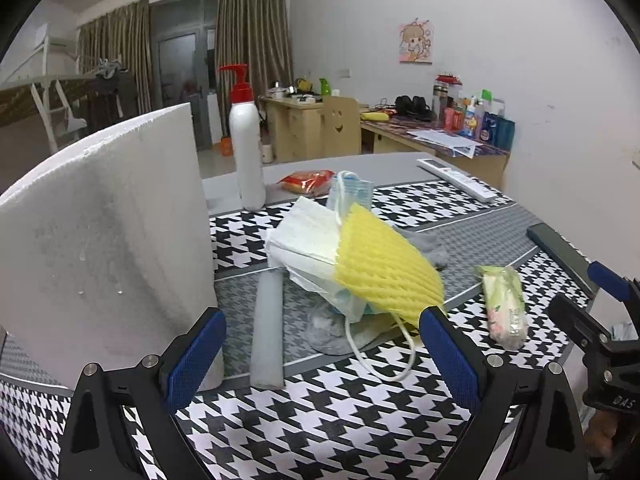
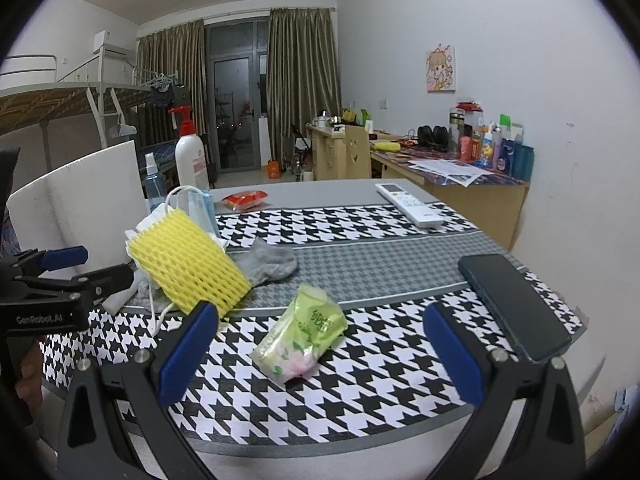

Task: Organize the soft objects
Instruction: 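Reach the right gripper to the green-wrapped packet and close on it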

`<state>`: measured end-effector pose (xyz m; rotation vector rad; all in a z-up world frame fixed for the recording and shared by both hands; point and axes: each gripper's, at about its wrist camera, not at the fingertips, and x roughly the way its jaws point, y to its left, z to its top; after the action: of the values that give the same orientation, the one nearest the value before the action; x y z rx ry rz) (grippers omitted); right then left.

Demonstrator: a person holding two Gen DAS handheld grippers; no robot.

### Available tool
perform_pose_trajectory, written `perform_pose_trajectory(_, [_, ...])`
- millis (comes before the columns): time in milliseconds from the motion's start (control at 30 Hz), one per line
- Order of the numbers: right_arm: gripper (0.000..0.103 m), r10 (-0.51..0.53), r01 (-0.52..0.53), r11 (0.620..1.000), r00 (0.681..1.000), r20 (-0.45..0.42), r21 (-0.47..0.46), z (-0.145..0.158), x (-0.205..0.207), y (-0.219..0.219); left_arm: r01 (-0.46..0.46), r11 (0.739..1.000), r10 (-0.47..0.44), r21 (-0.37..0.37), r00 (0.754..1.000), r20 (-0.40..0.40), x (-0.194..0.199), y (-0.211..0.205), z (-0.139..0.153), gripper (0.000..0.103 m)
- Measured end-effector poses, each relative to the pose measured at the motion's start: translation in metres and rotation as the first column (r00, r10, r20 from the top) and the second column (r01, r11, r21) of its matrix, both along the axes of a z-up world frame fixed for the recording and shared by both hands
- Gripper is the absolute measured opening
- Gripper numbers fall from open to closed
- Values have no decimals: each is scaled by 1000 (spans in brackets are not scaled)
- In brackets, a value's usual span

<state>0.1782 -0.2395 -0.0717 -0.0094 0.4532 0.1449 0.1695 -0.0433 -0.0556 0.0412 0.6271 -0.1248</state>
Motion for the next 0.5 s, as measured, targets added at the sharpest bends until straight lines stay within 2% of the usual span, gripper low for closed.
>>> perform_pose_trajectory(200, [103,14,-14,1000,1000,-9,-7,-3,3,5,-37,999,37,-6,999,-6,5,11,-1,97])
perform_pose_trajectory(333, [103,21,-22,1000,1000,-13,-13,-4,4,7,-69,997,69,15,998,0,6,18,-3,97])
perform_pose_trajectory(500, [103,23,-24,1000,999,-41,-9,-7,8,8,-80,996,81,35,997,-15,9,19,-5,91])
